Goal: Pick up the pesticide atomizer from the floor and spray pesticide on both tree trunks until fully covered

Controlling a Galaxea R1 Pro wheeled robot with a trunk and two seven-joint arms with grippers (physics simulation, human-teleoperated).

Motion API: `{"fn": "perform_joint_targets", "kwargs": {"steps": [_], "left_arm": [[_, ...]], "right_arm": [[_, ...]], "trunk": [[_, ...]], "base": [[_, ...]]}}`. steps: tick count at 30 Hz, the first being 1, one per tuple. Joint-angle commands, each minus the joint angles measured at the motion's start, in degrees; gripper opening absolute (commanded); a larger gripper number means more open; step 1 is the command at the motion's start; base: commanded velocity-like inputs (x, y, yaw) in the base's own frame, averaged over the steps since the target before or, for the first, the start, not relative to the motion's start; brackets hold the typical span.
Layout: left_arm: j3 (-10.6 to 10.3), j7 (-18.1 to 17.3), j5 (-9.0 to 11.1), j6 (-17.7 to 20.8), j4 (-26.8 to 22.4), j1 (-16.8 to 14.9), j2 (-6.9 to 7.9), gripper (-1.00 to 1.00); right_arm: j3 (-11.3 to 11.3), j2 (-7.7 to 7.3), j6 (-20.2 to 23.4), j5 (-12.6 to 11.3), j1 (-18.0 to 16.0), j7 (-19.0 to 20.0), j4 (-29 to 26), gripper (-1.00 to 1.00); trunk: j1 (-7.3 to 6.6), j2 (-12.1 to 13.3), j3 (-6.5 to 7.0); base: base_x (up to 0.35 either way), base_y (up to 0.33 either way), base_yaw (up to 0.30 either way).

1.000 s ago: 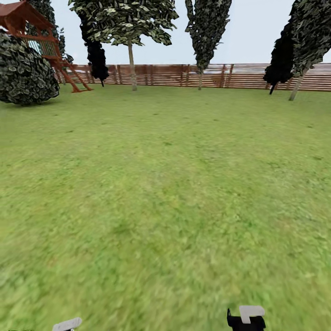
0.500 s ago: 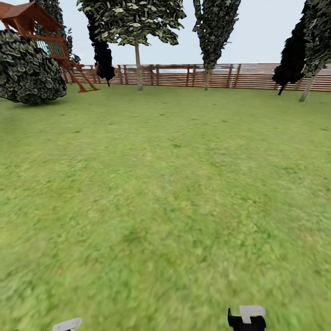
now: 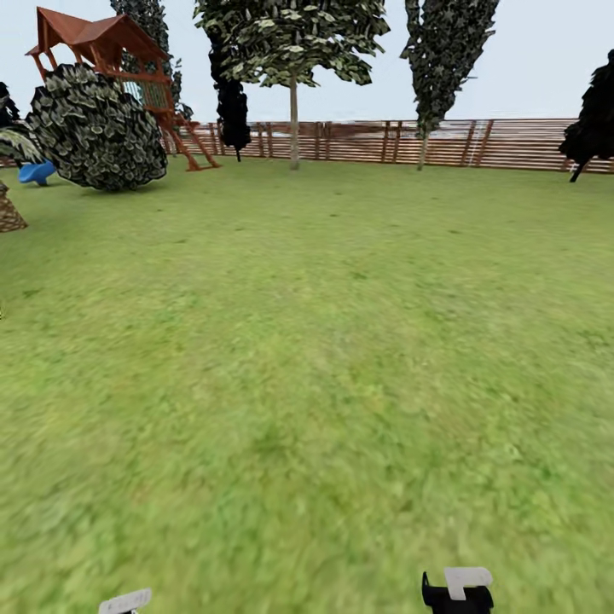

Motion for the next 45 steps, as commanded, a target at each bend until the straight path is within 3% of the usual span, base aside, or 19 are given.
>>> {"fn": "perform_joint_targets", "kwargs": {"steps": [1, 4, 7, 11, 45], "left_arm": [[0.0, 0.1, 0.0, 0.0, 0.0, 0.0, 0.01, -1.00], [0.0, 1.1, 0.0, 0.0, 0.0, 0.0, -0.03, -1.00], [0.0, 2.2, 0.1, 0.0, 0.0, 0.0, -0.06, -1.00], [0.0, 2.5, 0.1, -0.1, 0.0, 0.0, -0.07, -1.00], [-0.1, 2.5, -0.1, -0.1, -0.1, 0.0, -0.06, -1.00]], "right_arm": [[0.0, -0.01, 0.0, 0.0, 0.0, 0.0, 0.0, 1.00], [0.0, -0.05, 0.0, -0.1, 0.1, 0.8, 0.0, 1.00], [-0.1, -0.07, 0.0, -0.2, 0.7, 7.1, 0.0, 1.00], [-0.1, -0.05, 0.0, -0.2, 1.0, 10.4, 0.0, 1.00], [-0.1, 0.02, 0.2, 0.0, 1.3, 10.9, 0.0, 1.00]], "trunk": [[0.00, 0.0, 0.08], [0.00, 0.0, 0.33], [0.00, 0.0, 0.60], [0.00, 0.0, 0.85], [0.00, 0.0, 0.89]], "base": [[0.327, 0.000, 0.050], [0.331, 0.000, 0.022], [0.334, 0.000, 0.005], [0.334, 0.000, 0.001], [0.338, 0.000, 0.000]]}}
